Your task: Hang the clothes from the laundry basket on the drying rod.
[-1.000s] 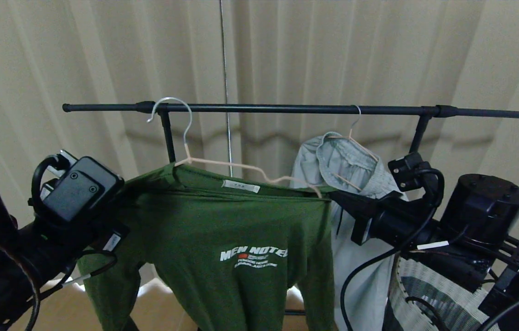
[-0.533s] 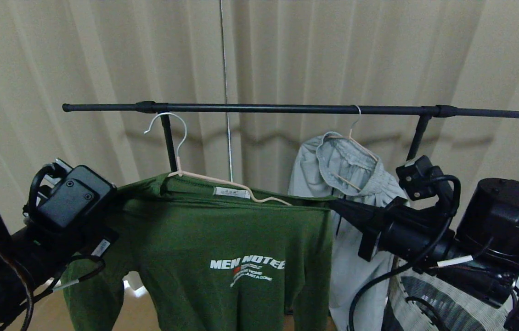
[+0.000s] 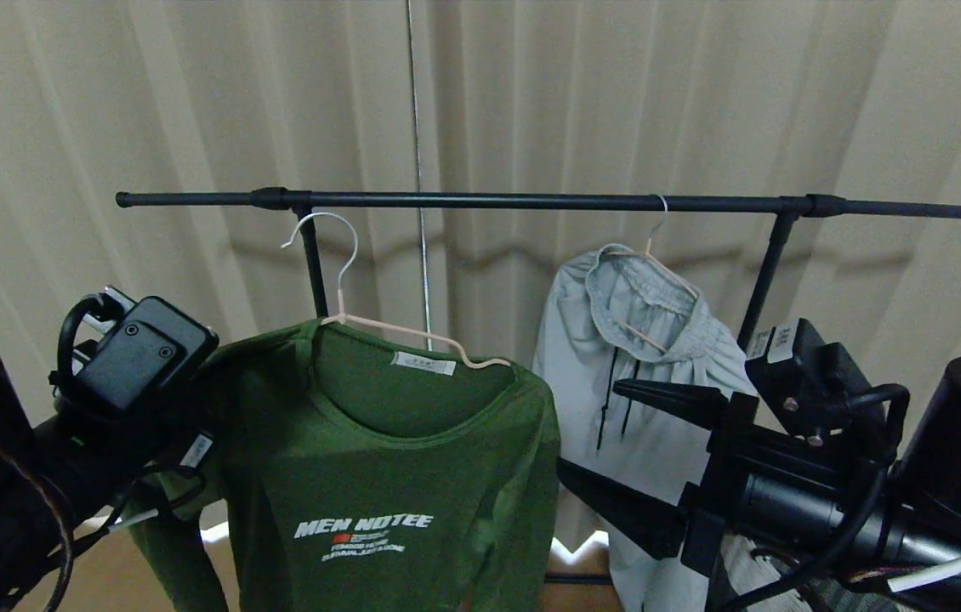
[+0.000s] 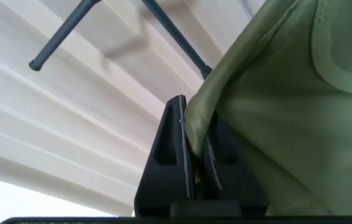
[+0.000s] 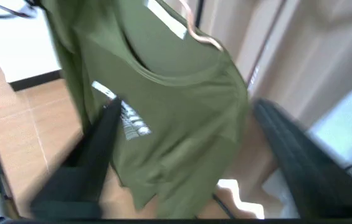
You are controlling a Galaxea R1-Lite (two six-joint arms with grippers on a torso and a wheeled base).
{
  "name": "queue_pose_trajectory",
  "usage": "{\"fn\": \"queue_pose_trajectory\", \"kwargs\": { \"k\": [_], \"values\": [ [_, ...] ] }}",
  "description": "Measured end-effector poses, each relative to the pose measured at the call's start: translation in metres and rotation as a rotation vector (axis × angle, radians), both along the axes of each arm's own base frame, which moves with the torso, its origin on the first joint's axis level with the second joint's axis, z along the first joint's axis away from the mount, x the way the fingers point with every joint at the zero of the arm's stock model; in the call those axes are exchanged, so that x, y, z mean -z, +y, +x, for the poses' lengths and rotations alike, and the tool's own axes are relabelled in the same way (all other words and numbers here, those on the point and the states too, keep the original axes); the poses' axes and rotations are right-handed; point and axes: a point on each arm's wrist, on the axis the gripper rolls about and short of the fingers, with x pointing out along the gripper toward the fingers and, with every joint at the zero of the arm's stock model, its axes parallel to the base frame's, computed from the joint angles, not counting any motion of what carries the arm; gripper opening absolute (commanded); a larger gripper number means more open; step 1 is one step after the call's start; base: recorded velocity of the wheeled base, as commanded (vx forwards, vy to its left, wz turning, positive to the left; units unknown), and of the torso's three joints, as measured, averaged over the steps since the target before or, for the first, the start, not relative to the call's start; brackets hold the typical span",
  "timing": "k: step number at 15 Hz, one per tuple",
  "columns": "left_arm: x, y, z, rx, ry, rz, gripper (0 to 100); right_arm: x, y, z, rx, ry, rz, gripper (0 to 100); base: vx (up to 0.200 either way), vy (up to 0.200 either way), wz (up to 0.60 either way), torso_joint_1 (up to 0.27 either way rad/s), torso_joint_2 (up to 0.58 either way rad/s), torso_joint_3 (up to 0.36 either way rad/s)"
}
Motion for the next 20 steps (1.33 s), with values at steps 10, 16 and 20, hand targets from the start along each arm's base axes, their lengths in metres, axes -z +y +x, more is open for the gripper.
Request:
{"fn": "queue_pose_trajectory", "kwargs": {
  "k": [10, 16, 20],
  "values": [
    [0.002, -0.035, -0.013, 0.149, 0.039, -0.174, 0, -0.021, 0.012, 0.034, 0.031, -0.244, -0.136, 100, 0.0, 0.0, 0.0, 0.0, 0.0, 0.0],
    [0.005, -0.039, -0.016, 0.172, 0.052, -0.185, 0, -0.018, 0.034, 0.063, 0.07, -0.267, -0.16, 100, 0.0, 0.0, 0.0, 0.0, 0.0, 0.0],
    [0.003, -0.048, -0.021, 0.219, 0.045, -0.222, 0, -0.012, 0.041, 0.072, 0.079, -0.264, -0.181, 100, 0.0, 0.0, 0.0, 0.0, 0.0, 0.0]
  ]
}}
